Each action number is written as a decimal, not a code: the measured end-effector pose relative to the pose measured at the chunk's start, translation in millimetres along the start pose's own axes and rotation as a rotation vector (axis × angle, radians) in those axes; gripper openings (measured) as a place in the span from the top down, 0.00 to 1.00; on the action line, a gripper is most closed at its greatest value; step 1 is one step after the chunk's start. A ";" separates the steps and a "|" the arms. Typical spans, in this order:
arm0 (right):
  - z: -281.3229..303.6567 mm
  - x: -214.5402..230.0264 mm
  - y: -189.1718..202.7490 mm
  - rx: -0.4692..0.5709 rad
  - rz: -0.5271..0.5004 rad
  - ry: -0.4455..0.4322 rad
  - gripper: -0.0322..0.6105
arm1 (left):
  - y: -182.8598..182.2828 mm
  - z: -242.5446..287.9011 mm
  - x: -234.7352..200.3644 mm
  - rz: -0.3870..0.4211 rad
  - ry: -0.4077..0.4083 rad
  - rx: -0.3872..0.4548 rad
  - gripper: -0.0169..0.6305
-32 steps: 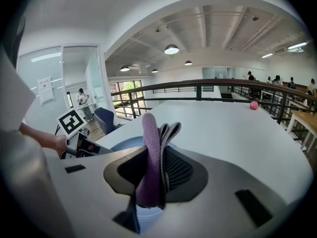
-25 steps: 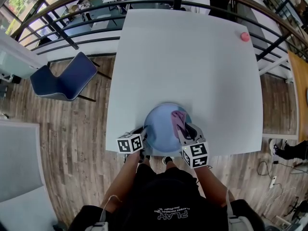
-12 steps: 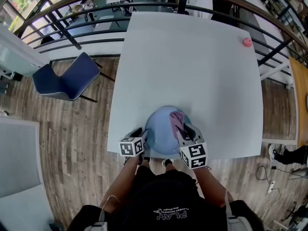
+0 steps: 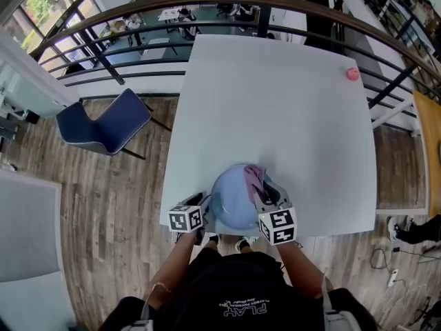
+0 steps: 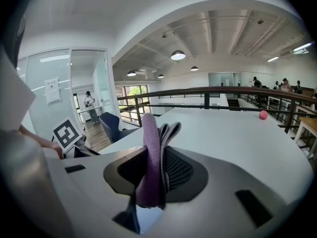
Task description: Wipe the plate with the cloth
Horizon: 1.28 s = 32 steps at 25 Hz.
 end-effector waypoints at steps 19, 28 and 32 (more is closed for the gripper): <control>-22.6 -10.8 -68.3 0.163 -0.091 0.037 0.79 | -116.5 -76.5 59.9 0.244 0.065 0.400 0.93; -43.0 -11.3 -84.3 0.211 -0.139 0.111 0.79 | -141.8 -99.0 83.4 0.294 0.154 0.502 0.95; -44.6 -12.5 -86.6 0.211 -0.141 0.114 0.79 | -142.5 -97.8 85.5 0.328 0.155 0.492 0.95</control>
Point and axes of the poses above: the fingertips, and each gripper's own axes: z forward along the fingers, x to its right, y out of its underside, the point moved 9 cm from there along -z, backward along the fingers, and after that the axes turned 5 degrees about -y, right-handed, at the moved point
